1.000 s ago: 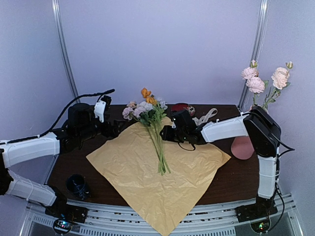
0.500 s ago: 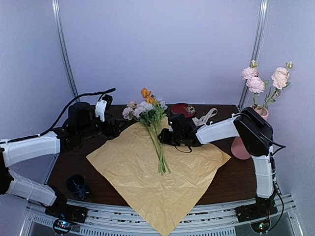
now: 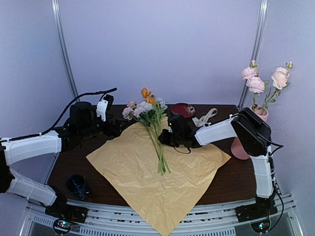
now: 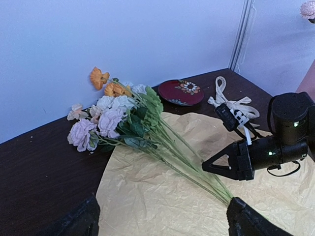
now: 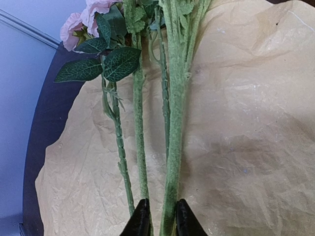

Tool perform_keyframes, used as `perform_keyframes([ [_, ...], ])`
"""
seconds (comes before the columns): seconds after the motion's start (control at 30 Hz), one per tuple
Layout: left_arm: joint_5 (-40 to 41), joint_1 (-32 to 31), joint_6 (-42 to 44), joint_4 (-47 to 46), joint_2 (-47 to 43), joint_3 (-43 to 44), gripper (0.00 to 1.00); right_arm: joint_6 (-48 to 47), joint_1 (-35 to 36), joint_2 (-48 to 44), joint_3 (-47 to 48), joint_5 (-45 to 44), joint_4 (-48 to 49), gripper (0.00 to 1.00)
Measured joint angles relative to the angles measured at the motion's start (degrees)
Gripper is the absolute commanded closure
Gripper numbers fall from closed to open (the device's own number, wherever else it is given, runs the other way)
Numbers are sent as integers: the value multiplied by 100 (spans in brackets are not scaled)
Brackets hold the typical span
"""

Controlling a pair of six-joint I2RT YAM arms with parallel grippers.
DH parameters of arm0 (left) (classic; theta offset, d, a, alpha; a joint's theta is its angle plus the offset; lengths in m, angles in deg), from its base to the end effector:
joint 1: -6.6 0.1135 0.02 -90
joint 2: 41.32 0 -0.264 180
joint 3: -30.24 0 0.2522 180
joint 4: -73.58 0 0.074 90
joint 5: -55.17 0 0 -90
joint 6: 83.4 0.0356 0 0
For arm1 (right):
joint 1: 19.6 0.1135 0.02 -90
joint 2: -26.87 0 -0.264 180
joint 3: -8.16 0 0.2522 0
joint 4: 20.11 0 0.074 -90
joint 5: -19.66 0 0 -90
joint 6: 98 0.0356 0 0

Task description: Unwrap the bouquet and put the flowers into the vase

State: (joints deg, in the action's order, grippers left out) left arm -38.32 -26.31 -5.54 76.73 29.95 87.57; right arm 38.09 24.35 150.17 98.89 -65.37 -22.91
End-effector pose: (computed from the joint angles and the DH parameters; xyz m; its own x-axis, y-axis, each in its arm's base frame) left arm 0.2378 -0.1565 0.2706 -0.3655 -0.0135 -0.9307 0.5261 0.8219 -0.2185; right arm 0.3339 0.3262 0.1350 -0.8238 0.2028 -0.5294 -0.2146 0.7528 0.6222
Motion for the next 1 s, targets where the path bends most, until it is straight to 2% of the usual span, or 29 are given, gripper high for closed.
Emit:
perform_keyframes([
  [0.13, -28, 0, -4, 2, 15, 4, 8, 90, -7, 81, -2, 61, 61, 84],
  [0.3, -44, 0, -9, 2, 42, 4, 8, 188, -15, 127, -33, 107, 92, 100],
  [0.63, -31, 0, -20, 4, 44, 4, 8, 348, -57, -203, -444, 140, 459, 100],
  [1.0, 216, 0, 120, 39, -46, 4, 8, 407, -57, -1471, -850, 153, 1257, 100],
])
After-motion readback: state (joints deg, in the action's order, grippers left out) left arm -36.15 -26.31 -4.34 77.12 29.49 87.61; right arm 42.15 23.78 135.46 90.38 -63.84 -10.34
